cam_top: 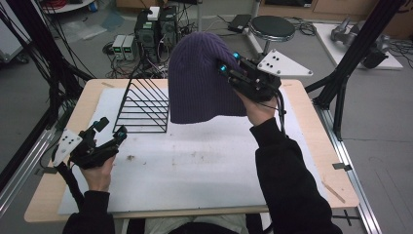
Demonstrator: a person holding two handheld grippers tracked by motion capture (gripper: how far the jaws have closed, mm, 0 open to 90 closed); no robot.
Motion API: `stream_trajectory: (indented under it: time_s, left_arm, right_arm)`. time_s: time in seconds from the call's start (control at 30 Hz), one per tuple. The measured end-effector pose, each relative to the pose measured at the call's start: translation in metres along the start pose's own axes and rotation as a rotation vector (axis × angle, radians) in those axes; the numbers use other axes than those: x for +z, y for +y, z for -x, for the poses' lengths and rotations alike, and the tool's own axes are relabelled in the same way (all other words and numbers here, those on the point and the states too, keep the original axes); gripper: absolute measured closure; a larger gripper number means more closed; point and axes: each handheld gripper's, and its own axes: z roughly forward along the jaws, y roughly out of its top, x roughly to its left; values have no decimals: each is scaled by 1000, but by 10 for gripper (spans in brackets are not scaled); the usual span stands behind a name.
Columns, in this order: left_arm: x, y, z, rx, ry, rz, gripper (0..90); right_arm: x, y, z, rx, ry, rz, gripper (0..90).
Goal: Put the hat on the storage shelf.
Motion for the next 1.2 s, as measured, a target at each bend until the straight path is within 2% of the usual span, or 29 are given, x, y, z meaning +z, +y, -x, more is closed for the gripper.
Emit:
stream_trajectory:
  time_s: [0.1,0.23,0.33,0.5,0.57,0.63,0.73,0.9,1.0,1.2]
  left_arm:
    - [3,5,1,-8,-44,0,262]
    - [8,9,3,-37,-109,23,269]
    - [14,13,7,-34,-151,21,269]
    - [25,21,8,-45,-237,-14,263]
    - [29,25,4,-78,-286,-22,262]
    - [32,28,1,-96,-319,-34,262]
    - [34,32,-2,-97,-355,-45,262]
    - [39,33,-4,-132,-442,-76,262]
    - [45,31,-3,-123,-476,-112,266]
    - [53,24,1,-121,-497,-155,266]
  right_arm:
    - [2,0,-2,-1,4,0,725]
    - [9,1,-7,-4,18,3,725]
    - [14,2,-11,2,31,9,725]
    - [25,2,-20,1,55,9,724]
    - [29,4,-25,-1,62,12,722]
    - [31,4,-27,1,65,10,722]
    - [38,5,-33,-10,79,9,721]
    - [47,7,-42,-7,95,12,718]
    - [52,6,-45,-7,101,13,717]
    - [60,6,-53,5,121,13,716]
